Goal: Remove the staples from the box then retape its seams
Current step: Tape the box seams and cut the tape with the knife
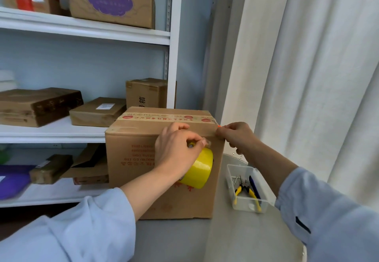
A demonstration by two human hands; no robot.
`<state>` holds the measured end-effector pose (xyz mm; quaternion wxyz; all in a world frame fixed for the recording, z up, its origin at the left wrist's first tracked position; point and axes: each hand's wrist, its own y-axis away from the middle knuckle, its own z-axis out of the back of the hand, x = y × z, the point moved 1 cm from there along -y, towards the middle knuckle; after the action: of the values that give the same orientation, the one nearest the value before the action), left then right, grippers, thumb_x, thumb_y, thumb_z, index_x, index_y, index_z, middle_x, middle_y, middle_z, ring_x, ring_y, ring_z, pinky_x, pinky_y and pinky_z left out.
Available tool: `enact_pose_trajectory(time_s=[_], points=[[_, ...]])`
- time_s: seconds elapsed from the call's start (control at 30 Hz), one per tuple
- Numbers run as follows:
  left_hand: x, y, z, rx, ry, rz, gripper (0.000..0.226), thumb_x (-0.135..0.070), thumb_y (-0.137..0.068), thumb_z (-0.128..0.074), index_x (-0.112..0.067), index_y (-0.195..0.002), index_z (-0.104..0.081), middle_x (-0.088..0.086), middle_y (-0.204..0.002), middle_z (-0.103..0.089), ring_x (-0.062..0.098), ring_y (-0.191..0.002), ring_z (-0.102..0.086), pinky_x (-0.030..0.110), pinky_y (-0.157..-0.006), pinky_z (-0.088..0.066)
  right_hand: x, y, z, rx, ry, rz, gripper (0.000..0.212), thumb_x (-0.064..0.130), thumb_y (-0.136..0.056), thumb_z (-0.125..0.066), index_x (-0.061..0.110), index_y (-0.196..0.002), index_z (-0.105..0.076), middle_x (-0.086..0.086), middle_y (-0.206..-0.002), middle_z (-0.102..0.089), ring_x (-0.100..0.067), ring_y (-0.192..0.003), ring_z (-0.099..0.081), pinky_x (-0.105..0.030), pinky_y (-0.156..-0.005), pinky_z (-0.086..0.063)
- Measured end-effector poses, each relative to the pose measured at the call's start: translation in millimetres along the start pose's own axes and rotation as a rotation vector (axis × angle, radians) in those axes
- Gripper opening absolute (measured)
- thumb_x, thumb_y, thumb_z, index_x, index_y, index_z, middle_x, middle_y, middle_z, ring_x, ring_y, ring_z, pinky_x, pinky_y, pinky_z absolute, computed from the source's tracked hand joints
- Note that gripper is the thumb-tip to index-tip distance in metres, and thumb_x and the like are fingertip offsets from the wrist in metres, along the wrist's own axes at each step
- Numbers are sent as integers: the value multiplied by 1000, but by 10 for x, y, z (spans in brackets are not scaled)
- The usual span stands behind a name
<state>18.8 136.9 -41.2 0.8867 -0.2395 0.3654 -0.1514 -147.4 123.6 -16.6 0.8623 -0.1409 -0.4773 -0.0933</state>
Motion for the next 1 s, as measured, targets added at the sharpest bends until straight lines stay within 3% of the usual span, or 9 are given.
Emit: enact_pose_trajectory(time_s=[0.17,0.3,0.43,0.63,0.73,0.8,0.83,0.9,1.0], points=[[87,-38,98,62,26,24,16,-42,-86,-62,-32,-94,-74,-10,-132,-56,13,-126,-44,41,-112,-23,16,-34,7,-71,321,115,33,41,-84,-67,19,-109,-66,-1,-101,-63,-18,-90,-56,-28,-68,-40],[116,-47,236,95,61,50,19,-39,-88,-61,-27,-96,-74,-10,-125,-62,17,-121,-50,36,-105,-32,110,55,7,-237,563,179,34,46,-87,-61,30,-117,-64,1,-114,-65,-22,-108,-56,-34,-80,-44],[273,-96,392,2,31,136,22,-42,-87,-63,-28,-99,-73,-7,-136,-53,21,-130,-41,41,-109,-28,212,176,-110,-238,354,200,38,48,-85,-62,28,-117,-66,4,-118,-66,-21,-112,-57,-38,-89,-47],[600,-158,610,-48,-129,226,14,-50,-80,-67,-40,-89,-72,-7,-154,-27,23,-144,-9,55,-115,-4,229,325,-316,-216,160,155,33,45,-83,-67,24,-108,-70,3,-106,-67,-22,-85,-67,-41,-75,-58],[792,-136,689,-92,-60,341,16,-50,-79,-69,-38,-90,-72,-7,-157,-18,26,-145,-2,58,-114,-4,188,384,-391,-263,83,124,30,43,-85,-67,25,-108,-68,4,-103,-61,-23,-82,-67,-43,-71,-59],[886,-99,703,-119,135,460,22,-44,-79,-72,-32,-97,-73,0,-156,-24,31,-143,-15,55,-114,-16,124,429,-467,-279,-24,97,22,43,-85,-66,29,-102,-66,4,-104,-61,-25,-83,-67,-44,-71,-59],[916,-76,691,-141,306,514,25,-38,-78,-74,-25,-100,-73,5,-150,-36,31,-136,-30,49,-111,-27,100,457,-505,-283,-96,84,15,43,-86,-66,31,-95,-63,4,-100,-62,-28,-83,-67,-46,-73,-59],[958,-22,637,-160,602,597,25,-25,-77,-76,-15,-100,-73,9,-124,-61,28,-114,-53,36,-95,-43,74,497,-574,-297,-261,40,12,41,-89,-62,33,-81,-57,8,-87,-61,-31,-85,-67,-50,-78,-57],[966,27,595,-114,652,624,15,-20,-79,-74,-13,-92,-73,7,-107,-66,24,-102,-57,34,-85,-45,43,461,-663,-343,-410,-38,16,38,-93,-57,33,-79,-54,2,-93,-63,-33,-94,-64,-52,-85,-54]])
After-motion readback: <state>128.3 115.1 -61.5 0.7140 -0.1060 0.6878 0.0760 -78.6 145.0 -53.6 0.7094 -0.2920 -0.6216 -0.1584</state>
